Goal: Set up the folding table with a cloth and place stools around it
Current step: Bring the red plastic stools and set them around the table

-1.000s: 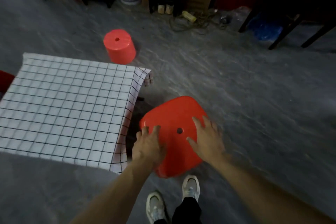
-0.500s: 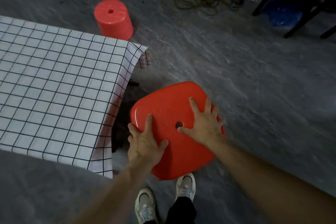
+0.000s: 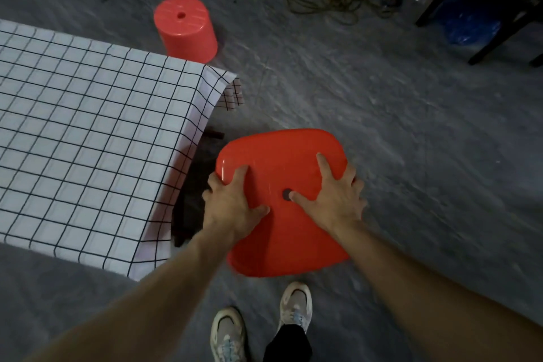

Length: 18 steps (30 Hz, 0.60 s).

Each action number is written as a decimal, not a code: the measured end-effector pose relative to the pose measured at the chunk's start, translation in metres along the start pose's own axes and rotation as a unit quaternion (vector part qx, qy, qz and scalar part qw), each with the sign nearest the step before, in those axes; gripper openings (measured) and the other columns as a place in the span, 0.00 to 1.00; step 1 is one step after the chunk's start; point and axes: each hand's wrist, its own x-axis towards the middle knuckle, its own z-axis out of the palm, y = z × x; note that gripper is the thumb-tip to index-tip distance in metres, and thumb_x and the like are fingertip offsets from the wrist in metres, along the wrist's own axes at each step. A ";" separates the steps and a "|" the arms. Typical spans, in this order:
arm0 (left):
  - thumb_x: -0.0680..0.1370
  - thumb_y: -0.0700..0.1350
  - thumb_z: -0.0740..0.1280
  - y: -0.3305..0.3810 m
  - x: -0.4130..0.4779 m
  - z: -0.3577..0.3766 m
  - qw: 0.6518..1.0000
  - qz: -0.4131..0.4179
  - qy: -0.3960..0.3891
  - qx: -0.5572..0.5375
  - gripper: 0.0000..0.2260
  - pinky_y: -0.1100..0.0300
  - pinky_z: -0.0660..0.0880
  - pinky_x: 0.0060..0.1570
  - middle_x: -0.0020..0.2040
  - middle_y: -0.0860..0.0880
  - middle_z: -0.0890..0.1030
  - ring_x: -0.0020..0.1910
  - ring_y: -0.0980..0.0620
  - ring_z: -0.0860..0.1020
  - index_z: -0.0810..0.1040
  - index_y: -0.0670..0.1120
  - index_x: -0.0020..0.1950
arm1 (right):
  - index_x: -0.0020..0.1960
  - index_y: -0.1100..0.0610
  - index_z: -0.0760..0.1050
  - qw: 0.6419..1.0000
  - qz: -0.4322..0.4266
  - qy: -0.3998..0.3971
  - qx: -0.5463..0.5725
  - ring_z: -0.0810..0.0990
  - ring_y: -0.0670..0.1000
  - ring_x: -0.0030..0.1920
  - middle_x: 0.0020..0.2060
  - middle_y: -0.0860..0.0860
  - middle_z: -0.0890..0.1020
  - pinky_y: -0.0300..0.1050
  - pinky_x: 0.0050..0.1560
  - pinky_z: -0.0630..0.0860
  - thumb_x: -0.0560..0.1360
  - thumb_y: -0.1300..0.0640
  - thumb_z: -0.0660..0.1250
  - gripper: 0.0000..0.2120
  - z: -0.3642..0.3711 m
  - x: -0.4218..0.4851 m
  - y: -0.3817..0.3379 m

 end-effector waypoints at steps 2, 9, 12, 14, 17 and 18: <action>0.66 0.60 0.76 0.009 0.013 -0.005 1.000 0.025 -0.009 0.010 0.43 0.42 0.68 0.65 0.74 0.38 0.55 0.67 0.33 0.64 0.56 0.63 0.74 | 0.75 0.34 0.45 0.999 0.032 0.007 0.013 0.61 0.66 0.68 0.74 0.59 0.49 0.71 0.58 0.69 0.60 0.22 0.66 0.52 0.000 0.001 0.004; 0.64 0.57 0.79 0.021 0.044 -0.013 0.997 0.063 -0.016 0.031 0.46 0.39 0.66 0.67 0.77 0.40 0.51 0.70 0.33 0.59 0.56 0.63 0.75 | 0.75 0.35 0.41 0.998 0.052 -0.001 0.037 0.59 0.67 0.69 0.75 0.60 0.45 0.71 0.59 0.68 0.62 0.24 0.67 0.52 0.001 0.003 0.005; 0.63 0.55 0.80 0.016 0.052 -0.018 0.996 0.076 -0.030 0.028 0.48 0.37 0.63 0.69 0.78 0.41 0.48 0.72 0.33 0.56 0.54 0.64 0.75 | 0.75 0.34 0.40 0.998 0.052 -0.006 0.039 0.58 0.68 0.70 0.75 0.60 0.43 0.70 0.60 0.68 0.62 0.25 0.68 0.53 0.002 0.004 0.001; 0.63 0.56 0.79 0.014 0.057 -0.020 0.995 0.085 -0.036 0.038 0.49 0.37 0.62 0.69 0.78 0.41 0.46 0.72 0.33 0.55 0.53 0.63 0.76 | 0.75 0.35 0.39 0.998 0.051 -0.011 0.039 0.57 0.68 0.70 0.75 0.60 0.42 0.71 0.60 0.68 0.62 0.25 0.68 0.53 0.003 0.004 -0.001; 0.66 0.57 0.78 0.014 0.057 -0.020 0.993 0.093 -0.037 0.070 0.49 0.38 0.62 0.70 0.78 0.40 0.44 0.72 0.33 0.55 0.50 0.63 0.77 | 0.76 0.36 0.39 0.997 0.060 -0.028 0.037 0.56 0.68 0.72 0.75 0.61 0.42 0.71 0.61 0.67 0.63 0.27 0.70 0.54 -0.002 0.005 -0.006; 0.67 0.57 0.77 0.015 0.054 -0.020 0.991 0.094 -0.035 0.084 0.48 0.38 0.63 0.70 0.78 0.40 0.44 0.73 0.34 0.55 0.49 0.62 0.77 | 0.76 0.37 0.40 0.997 0.061 -0.032 0.027 0.56 0.67 0.72 0.75 0.61 0.43 0.71 0.62 0.67 0.63 0.28 0.70 0.54 -0.006 0.004 -0.008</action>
